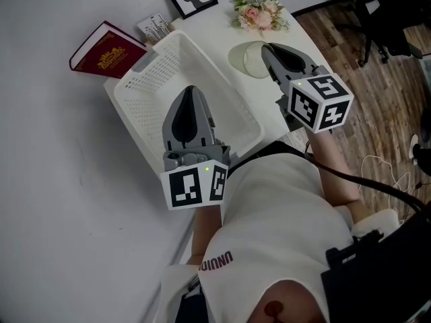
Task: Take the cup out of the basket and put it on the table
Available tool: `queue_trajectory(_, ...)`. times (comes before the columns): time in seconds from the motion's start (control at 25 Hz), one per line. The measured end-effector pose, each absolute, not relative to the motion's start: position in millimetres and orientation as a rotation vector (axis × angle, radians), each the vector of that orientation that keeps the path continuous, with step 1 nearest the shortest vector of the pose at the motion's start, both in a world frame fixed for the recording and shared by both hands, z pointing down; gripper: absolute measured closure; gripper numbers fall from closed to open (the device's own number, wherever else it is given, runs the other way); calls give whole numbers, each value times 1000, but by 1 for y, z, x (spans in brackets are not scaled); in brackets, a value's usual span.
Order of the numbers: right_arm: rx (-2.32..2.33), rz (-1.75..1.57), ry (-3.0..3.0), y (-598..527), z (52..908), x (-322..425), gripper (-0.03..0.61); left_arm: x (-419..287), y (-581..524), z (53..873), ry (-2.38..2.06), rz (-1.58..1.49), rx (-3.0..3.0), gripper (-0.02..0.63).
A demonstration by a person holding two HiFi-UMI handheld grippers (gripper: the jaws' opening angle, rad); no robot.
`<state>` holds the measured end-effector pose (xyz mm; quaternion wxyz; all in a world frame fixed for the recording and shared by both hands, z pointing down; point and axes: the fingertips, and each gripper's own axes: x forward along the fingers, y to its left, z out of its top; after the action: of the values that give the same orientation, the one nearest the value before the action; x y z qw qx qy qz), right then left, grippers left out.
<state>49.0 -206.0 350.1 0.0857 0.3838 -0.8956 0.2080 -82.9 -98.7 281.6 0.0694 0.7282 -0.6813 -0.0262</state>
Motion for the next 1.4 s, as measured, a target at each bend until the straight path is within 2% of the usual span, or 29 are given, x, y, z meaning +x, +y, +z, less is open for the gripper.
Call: queue_trajectory(1.4, 1153, 608, -2438, -195, 426, 72, 535, -69, -105, 285, -1993, -50, 2232, 601)
